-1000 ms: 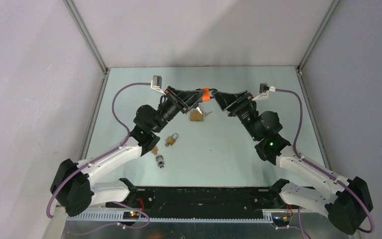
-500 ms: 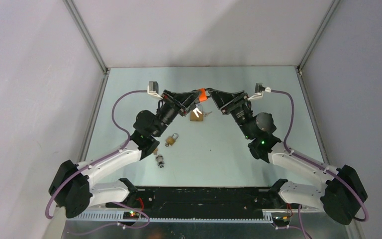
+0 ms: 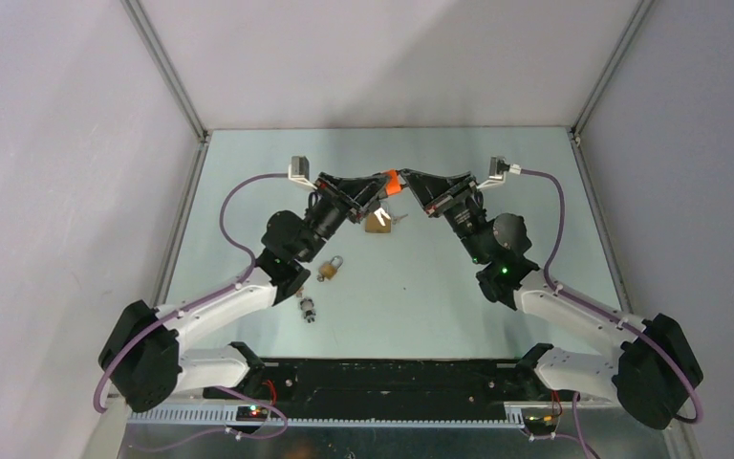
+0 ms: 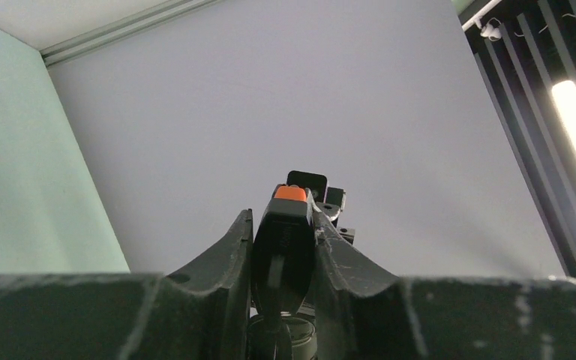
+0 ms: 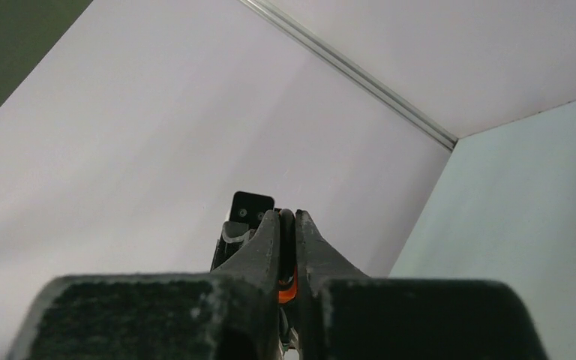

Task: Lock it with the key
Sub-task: Lock the lock.

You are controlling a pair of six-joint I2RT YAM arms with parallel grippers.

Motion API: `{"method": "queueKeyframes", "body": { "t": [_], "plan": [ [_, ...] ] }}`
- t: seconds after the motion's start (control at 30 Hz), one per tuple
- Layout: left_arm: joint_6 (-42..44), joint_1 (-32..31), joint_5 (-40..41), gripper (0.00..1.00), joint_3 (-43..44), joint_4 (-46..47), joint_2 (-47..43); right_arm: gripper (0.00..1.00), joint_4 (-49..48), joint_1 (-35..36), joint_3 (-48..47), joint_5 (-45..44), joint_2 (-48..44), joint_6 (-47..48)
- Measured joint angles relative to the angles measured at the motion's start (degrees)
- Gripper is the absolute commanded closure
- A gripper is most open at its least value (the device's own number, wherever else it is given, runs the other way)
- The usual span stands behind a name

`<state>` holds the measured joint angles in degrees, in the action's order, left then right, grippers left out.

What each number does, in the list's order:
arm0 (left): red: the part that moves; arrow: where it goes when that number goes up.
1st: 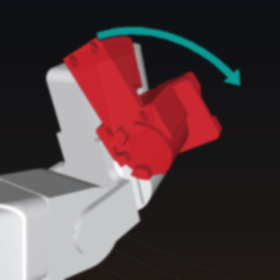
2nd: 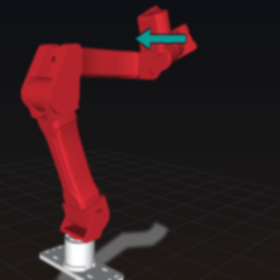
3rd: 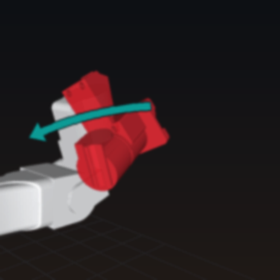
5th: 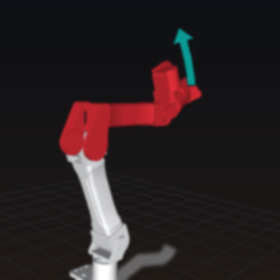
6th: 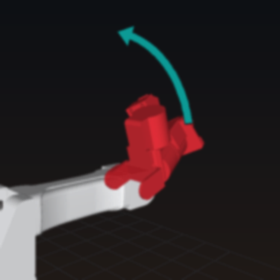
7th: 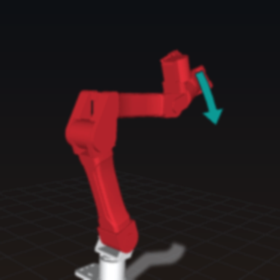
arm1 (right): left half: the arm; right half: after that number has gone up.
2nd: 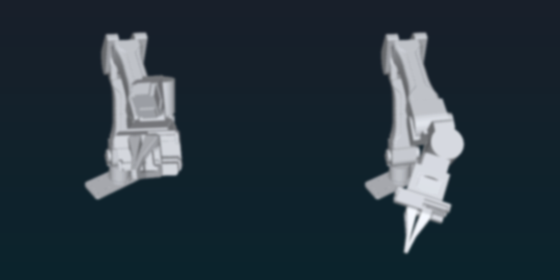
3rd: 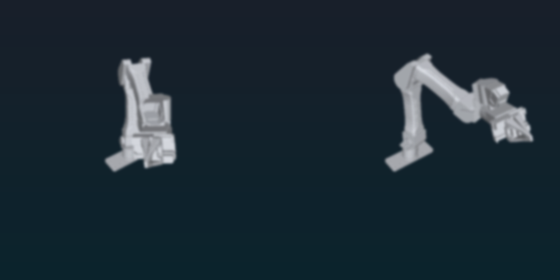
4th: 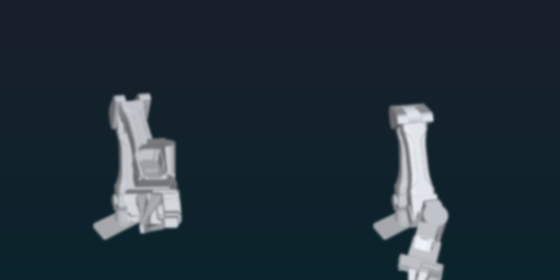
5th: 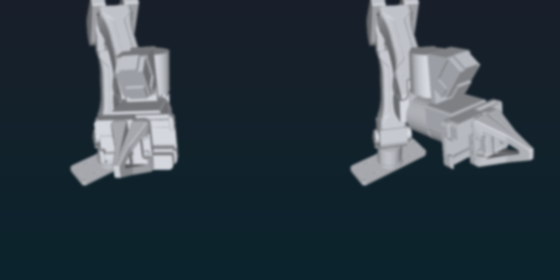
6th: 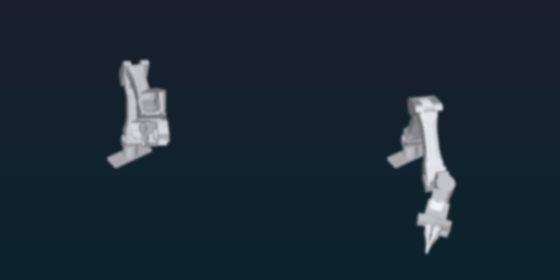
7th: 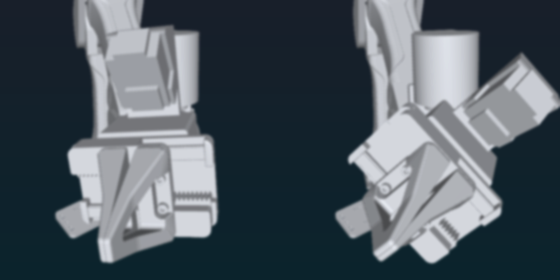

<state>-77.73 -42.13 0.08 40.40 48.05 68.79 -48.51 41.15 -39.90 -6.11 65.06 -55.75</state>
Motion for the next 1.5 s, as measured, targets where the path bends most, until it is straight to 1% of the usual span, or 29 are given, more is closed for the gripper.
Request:
{"method": "queueKeyframes", "body": {
  "t": [0.03,0.07,0.1,0.13,0.2,0.27,0.43,0.53,0.67,0.8,0.93,1.03,1.13,1.23,1.27,1.3,1.33,1.4,1.5],
  "plan": [
    [0.2,0.0,0.0,0.62,0.0,0.1,0.1,1.00,0.0,-0.3,0.0,0.4,0.1,-0.9],
    [0.3,0.0,-0.1,0.49,0.0,0.2,0.1,1.00,-0.1,-0.7,0.0,1.0,0.2,-1.3],
    [0.3,0.0,-0.2,0.42,0.0,0.2,0.1,1.00,-0.1,-0.9,0.0,1.5,0.2,-1.3],
    [0.5,0.0,-0.4,0.32,0.0,0.3,0.1,1.00,-0.1,-1.2,0.0,2.3,0.2,-1.1],
    [1.0,-0.1,-1.4,0.24,0.1,0.5,0.0,1.00,0.9,-2.1,0.0,3.4,0.1,-0.7],
    [1.9,-0.1,-3.0,0.20,0.2,0.3,-0.2,1.00,2.1,-3.3,0.0,4.8,-0.1,-0.5],
    [5.8,0.6,-8.2,0.22,0.2,-1.5,-1.7,1.00,6.1,-5.9,-0.4,10.6,-3.4,3.4],
    [9.1,3.2,-13.8,0.23,-0.4,-2.0,-3.9,1.00,9.6,-6.4,-1.9,13.9,-5.9,6.9],
    [17.5,7.3,-20.1,0.24,-1.0,-4.7,-9.3,1.00,13.1,-7.3,-2.9,17.8,-9.0,9.6],
    [26.5,8.6,-26.9,0.25,-0.1,-8.9,-13.0,1.00,15.0,-7.9,-3.0,21.0,-10.2,10.6],
    [32.2,8.8,-35.0,0.29,1.7,-12.3,-11.1,1.00,16.7,-8.1,-3.0,23.9,-10.2,10.6],
    [34.2,8.8,-38.9,0.32,2.3,-14.2,-8.7,1.00,17.5,-8.1,-3.0,25.4,-10.2,10.6],
    [35.9,8.9,-42.4,0.32,2.4,-16.0,-6.5,1.00,18.1,-8.1,-3.0,26.6,-10.2,10.6],
    [38.0,8.9,-44.2,0.37,2.4,-18.2,-5.7,1.00,18.2,-8.3,-3.0,27.6,-10.2,10.7],
    [38.8,8.9,-44.7,0.42,2.4,-19.0,-5.7,1.00,18.2,-8.3,-3.0,27.9,-10.2,10.7],
    [39.4,8.9,-45.3,0.44,2.4,-19.5,-5.6,1.00,18.2,-8.3,-3.0,28.2,-10.2,10.7],
    [39.9,8.9,-45.6,0.48,2.4,-19.8,-5.5,1.00,18.2,-8.4,-3.0,28.5,-10.2,10.8],
    [40.7,9.0,-46.3,0.50,2.4,-20.4,-5.2,1.00,18.2,-8.4,-3.0,29.1,-10.2,10.8],
    [41.2,9.0,-47.0,0.48,2.6,-21.2,-4.5,1.00,18.2,-8.4,-3.0,29.9,-10.1,10.8]
  ]
}}
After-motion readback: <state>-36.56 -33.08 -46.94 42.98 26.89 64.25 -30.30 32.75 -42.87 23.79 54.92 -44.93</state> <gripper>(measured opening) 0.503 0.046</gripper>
